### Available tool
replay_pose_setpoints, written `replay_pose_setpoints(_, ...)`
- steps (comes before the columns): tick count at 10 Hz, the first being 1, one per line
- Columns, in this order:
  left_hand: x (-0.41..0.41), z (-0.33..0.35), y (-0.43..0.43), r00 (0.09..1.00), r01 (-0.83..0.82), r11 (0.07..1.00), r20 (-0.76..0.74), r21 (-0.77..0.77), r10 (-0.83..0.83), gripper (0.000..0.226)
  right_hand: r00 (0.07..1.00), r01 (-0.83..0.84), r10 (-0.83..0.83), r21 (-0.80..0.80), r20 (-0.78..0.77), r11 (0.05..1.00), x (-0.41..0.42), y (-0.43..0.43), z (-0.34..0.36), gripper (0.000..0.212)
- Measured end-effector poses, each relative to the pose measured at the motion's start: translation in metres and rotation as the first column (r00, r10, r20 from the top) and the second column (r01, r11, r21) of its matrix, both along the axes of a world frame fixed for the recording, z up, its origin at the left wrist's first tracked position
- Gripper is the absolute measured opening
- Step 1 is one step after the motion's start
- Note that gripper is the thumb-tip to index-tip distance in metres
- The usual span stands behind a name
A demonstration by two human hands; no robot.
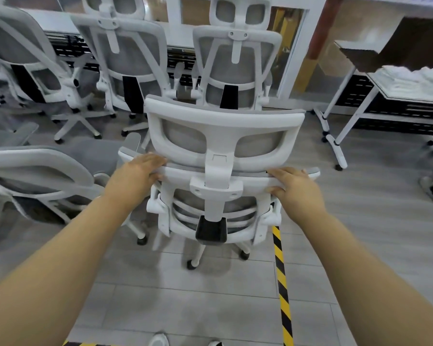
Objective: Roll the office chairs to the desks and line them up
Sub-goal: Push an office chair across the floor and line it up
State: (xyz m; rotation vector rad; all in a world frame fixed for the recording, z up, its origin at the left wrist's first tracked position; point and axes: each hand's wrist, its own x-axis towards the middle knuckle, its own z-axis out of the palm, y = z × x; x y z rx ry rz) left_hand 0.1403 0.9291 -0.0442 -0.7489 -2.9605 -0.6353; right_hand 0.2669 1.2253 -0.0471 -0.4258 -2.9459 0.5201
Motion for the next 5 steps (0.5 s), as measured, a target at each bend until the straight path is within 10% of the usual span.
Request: replay_pose_setpoints(5, 0.025, 0.024, -0.003, 0.991, -0.046, 0.931, 0.099, -0.361, 0.088, 0.055, 0.84, -0.263, 0.15, 0.148, 0.522, 0.953, -0.013, -0.009, 0.055, 0.061)
